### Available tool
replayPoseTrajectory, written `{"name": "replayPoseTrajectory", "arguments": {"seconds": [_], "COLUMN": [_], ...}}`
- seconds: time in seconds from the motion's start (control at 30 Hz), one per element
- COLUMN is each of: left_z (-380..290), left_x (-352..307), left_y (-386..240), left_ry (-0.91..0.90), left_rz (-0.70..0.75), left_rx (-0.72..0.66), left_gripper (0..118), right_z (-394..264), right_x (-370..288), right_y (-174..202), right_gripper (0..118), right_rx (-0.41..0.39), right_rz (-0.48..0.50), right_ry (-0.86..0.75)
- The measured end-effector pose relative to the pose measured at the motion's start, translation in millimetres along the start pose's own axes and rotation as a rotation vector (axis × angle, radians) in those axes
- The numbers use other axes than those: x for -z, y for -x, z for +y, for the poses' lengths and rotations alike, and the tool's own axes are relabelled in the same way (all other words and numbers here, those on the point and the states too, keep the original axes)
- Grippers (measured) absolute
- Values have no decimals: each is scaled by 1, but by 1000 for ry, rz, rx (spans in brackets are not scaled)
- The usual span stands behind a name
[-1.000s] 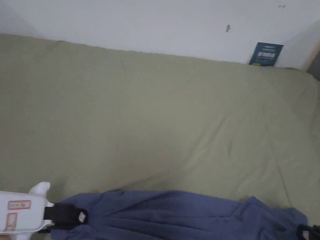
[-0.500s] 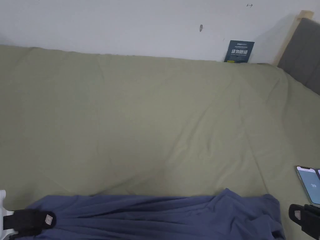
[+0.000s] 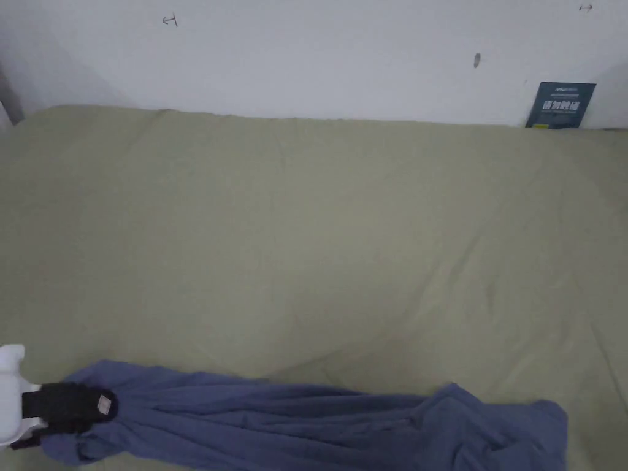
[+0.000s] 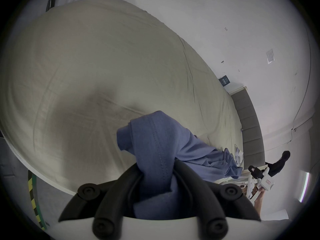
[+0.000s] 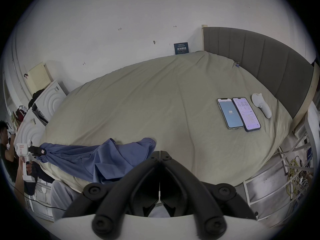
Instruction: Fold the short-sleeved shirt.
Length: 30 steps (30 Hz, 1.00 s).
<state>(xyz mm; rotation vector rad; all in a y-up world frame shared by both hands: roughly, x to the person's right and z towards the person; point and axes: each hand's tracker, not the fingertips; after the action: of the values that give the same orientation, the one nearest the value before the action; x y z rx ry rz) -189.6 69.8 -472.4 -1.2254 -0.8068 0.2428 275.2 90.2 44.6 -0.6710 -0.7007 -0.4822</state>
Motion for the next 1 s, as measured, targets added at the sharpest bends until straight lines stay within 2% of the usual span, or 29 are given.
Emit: {"name": "replayPoseTrajectory", "arguments": {"seconds": [0.03, 0.1, 0.4, 0.57, 0.8, 0.83, 0.87, 0.9, 0.93, 0.97, 1.0], "left_z": [9, 12, -4, -33, -72, -79, -86, -92, -96, -102, -101], "left_x": [4, 1, 11, 50, 146, 160, 175, 186, 197, 203, 198], "left_y": [12, -5, -115, -176, -222, -230, -233, -235, -236, -239, -242], "left_ry": [0, 1, 30, 86, 162, 168, 172, 182, 208, 245, 198], "left_rz": [12, 28, 128, 206, 281, 308, 322, 325, 336, 350, 299], "left_rx": [35, 45, 287, 412, 491, 510, 524, 537, 572, 562, 585], "left_gripper": [9, 9, 9, 9, 11, 20, 44, 98, 118, 114, 112], "right_z": [-1, -2, -10, -14, -20, -21, -22, -22, -22, -22, -21], "right_x": [0, 0, 1, -1, -1, -1, 0, 0, 0, -2, -4], "right_y": [0, 2, 6, 4, -1, -2, -4, -5, -5, -6, -5], "right_gripper": [0, 0, 0, 0, 0, 0, 0, 0, 0, 0, 0], "right_rx": [2, 0, -23, -30, -32, -27, -22, -18, -15, -12, -10], "right_rz": [2, 9, 48, 59, 69, 70, 73, 75, 75, 77, 79], "right_ry": [0, 2, 11, 0, -1, -2, -1, 2, 3, 2, 0]}}
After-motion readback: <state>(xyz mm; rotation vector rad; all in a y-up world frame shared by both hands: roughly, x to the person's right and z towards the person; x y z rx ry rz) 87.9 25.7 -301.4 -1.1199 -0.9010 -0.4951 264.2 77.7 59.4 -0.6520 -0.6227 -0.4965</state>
